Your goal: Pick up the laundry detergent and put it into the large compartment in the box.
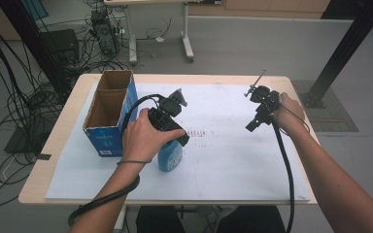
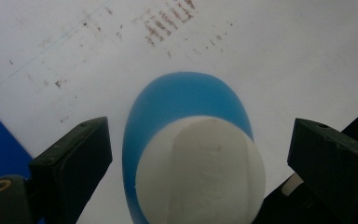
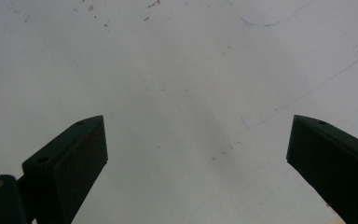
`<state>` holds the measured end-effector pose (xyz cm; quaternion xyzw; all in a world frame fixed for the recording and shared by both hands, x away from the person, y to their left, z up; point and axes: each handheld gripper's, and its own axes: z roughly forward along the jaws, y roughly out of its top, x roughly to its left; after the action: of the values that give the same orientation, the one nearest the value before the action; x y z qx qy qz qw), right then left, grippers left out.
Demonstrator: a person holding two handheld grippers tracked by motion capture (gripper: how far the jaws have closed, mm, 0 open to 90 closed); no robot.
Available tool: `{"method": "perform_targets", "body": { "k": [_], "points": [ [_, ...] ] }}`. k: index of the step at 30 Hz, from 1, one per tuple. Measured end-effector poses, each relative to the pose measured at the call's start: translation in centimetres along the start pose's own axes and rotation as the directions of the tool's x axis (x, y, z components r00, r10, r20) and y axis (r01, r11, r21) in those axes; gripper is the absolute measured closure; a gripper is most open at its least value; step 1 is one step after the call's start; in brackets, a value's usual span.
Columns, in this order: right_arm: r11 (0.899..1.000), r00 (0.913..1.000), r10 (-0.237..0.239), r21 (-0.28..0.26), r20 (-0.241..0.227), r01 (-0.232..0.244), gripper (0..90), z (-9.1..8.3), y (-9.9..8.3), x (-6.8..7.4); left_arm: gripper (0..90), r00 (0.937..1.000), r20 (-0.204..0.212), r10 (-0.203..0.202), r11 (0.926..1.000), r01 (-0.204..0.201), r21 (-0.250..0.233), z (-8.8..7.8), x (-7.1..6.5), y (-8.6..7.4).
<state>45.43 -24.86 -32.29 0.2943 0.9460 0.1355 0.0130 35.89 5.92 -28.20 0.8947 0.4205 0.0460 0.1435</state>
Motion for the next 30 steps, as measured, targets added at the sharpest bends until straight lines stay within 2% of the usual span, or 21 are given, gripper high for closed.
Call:
{"method": "perform_targets", "body": {
  "k": [14,30],
  "points": [
    [1.0,1.0,-0.001,0.003,0.001,0.001,4.8,0.05,0.03,0.12,6.7,0.9999,-0.012,-0.007,1.0,0.007,-0.005,0.9,-0.13,-0.69],
    [1.0,1.0,0.004,0.0,0.004,-0.004,4.8,-0.01,-0.01,0.11,5.8,0.9999,-0.008,-0.01,0.9998,0.009,-0.017,0.8,-0.05,-0.91]
  ]
}}
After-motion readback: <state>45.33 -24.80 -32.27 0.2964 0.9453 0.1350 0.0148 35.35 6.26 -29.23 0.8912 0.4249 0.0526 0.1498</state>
